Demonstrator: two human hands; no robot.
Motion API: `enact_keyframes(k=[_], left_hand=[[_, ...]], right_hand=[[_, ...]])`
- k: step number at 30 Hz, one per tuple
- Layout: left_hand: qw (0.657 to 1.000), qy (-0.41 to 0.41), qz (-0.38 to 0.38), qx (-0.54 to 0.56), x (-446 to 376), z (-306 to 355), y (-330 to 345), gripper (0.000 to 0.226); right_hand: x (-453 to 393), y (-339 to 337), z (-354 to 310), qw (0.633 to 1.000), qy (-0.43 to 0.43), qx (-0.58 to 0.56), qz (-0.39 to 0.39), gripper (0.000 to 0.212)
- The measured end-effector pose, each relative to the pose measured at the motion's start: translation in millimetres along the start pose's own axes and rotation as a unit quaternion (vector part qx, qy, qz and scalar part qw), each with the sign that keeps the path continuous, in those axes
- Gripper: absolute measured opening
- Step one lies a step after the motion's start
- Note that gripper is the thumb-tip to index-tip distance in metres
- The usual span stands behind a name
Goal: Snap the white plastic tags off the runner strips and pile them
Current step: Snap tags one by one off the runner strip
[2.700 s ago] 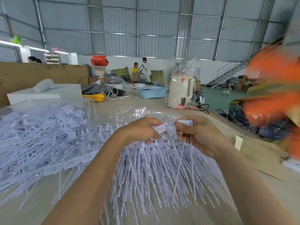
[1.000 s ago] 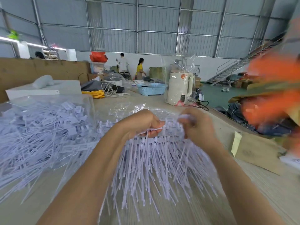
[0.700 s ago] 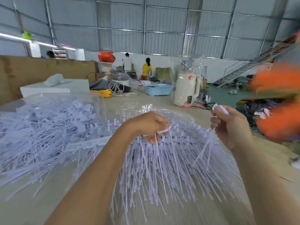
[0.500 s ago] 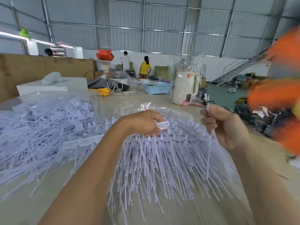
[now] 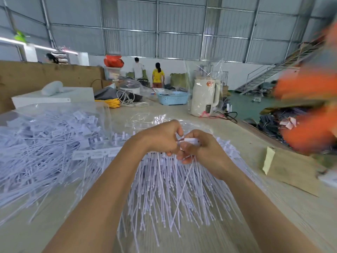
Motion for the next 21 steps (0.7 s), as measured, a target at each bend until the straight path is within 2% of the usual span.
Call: enact_keyframes(k=[3, 5, 9, 14, 21], left_hand=[[1.000, -0.003, 0.006, 0.029, 0.2, -2.2, -2.1, 0.054], [0.999, -0.007, 0.014, 0.032, -0.2, -4.3, -4.8, 0.054], [1.000, -0.001, 0.022, -0.004, 0.1, -8.5, -10.2, 0.019], [0.997, -0.012, -0.041, 0.061, 3.1, -13.1, -2.6, 0.026], [0.997, -0.029, -0.010, 0.068, 1.4, -7.2, -0.8, 0.036]], right_hand=[[-1.0, -5.7, -0.8, 0.999, -0.014, 0.035, 0.018, 0.011], [-1.3, -7.7, -2.1, 0.998, -0.028, 0.040, 0.030, 0.014], [-2.5, -13.6, -3.9, 0.997, -0.049, 0.025, 0.060, 0.013], [-1.3, -15.8, -9.1, 0.995, -0.070, 0.029, 0.066, 0.012], [-3.9, -15.6, -1.5, 0.993, -0.036, 0.106, 0.029, 0.004]])
Point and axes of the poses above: each hand's wrist, its own x-axis away from the middle knuckle, its own y-axis out of the palm, z = x × y, the point moved 7 cm from there along -x, towards the middle knuckle, and after that the axes turned 2 degrees about -y, right-handed, at the moved point
